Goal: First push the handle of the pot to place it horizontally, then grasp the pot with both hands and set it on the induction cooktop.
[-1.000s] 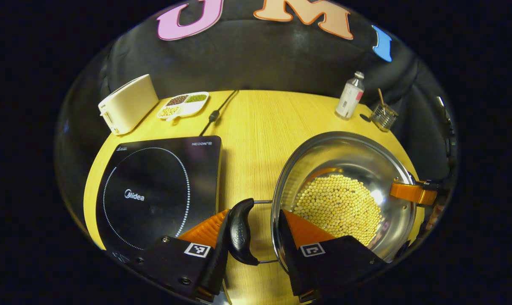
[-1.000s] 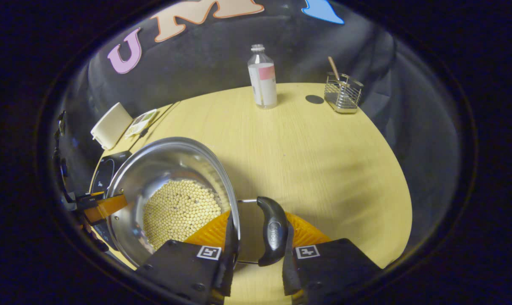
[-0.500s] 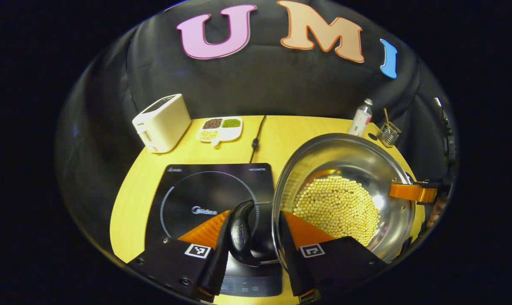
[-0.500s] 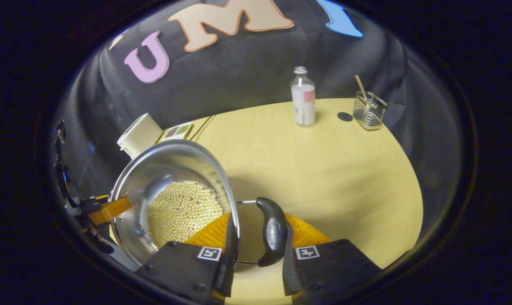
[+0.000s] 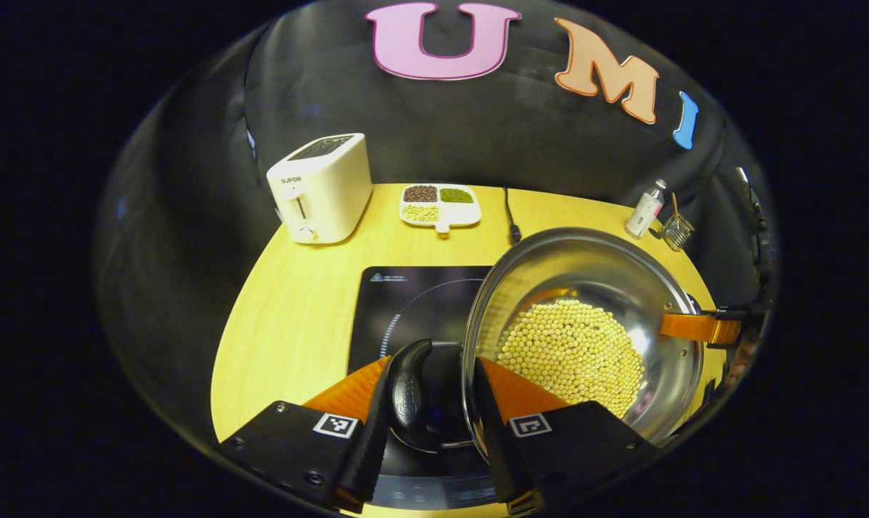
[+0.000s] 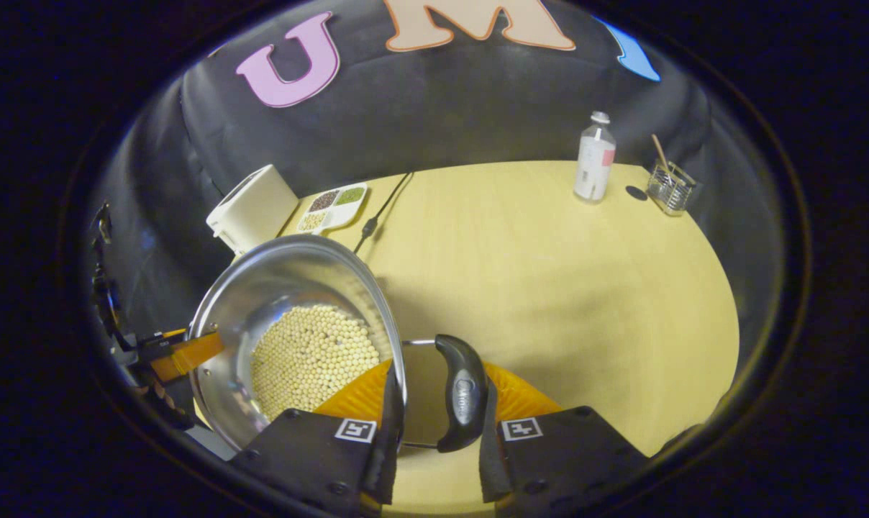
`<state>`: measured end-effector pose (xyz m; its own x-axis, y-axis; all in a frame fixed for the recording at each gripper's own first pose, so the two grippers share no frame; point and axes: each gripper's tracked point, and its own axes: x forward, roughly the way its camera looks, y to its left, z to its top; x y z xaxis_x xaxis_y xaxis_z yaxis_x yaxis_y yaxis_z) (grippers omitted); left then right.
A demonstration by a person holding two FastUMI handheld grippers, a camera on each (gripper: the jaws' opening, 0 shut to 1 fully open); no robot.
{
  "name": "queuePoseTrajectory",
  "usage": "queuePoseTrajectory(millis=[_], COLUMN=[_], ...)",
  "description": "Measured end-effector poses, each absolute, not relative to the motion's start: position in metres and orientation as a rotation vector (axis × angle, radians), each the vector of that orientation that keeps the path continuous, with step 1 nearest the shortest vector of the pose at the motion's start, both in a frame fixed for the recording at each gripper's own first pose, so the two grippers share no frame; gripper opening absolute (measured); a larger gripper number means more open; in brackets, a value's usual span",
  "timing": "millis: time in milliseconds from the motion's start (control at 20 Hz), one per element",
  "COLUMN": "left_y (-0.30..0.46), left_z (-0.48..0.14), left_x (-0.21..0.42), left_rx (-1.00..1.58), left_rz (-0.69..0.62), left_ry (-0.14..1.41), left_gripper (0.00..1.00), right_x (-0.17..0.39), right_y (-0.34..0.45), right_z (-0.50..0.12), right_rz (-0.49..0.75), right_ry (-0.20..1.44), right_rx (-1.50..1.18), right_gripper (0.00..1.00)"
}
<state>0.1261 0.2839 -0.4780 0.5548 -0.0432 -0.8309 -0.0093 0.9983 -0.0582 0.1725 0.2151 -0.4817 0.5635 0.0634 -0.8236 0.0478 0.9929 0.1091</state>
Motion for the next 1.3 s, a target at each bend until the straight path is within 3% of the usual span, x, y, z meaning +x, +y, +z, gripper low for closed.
queuePoseTrajectory(millis=[50,100,300,350,650,800,900,950,1050,1300], left_y=[0.298,0.308,0.341,0.345,0.347,0.350,0.356,0.357,0.357,0.359], left_z=[-0.482,-0.488,-0.486,-0.488,-0.492,-0.492,-0.484,-0.478,-0.464,-0.410], left_x=[0.129,0.130,0.148,0.152,0.158,0.157,0.160,0.162,0.159,0.152], left_rx=[-0.060,-0.064,-0.004,0.000,-0.031,0.006,0.045,0.058,0.079,0.219], left_rz=[-0.029,-0.035,-0.057,-0.060,-0.066,-0.060,-0.017,0.002,0.028,0.128], left_ry=[0.984,0.996,0.942,0.929,0.830,0.845,0.836,0.820,0.795,0.713], left_gripper=[0.63,0.62,0.62,0.63,0.65,0.66,0.74,0.82,0.86,0.89], right_x=[0.172,0.173,0.187,0.190,0.189,0.188,0.187,0.188,0.187,0.188], right_y=[0.228,0.239,0.272,0.275,0.277,0.276,0.269,0.266,0.264,0.256], right_z=[-0.484,-0.485,-0.492,-0.492,-0.492,-0.495,-0.494,-0.491,-0.480,-0.448], right_rz=[0.001,-0.008,-0.020,-0.020,-0.011,-0.012,0.006,0.015,0.027,0.088], right_ry=[0.976,0.981,0.990,0.982,0.967,0.994,0.994,0.986,0.956,0.885], right_rx=[0.114,0.112,0.109,0.096,0.077,0.066,0.004,-0.010,-0.006,0.050], right_gripper=[0.48,0.43,0.43,0.48,0.46,0.54,0.65,0.76,0.99,0.96])
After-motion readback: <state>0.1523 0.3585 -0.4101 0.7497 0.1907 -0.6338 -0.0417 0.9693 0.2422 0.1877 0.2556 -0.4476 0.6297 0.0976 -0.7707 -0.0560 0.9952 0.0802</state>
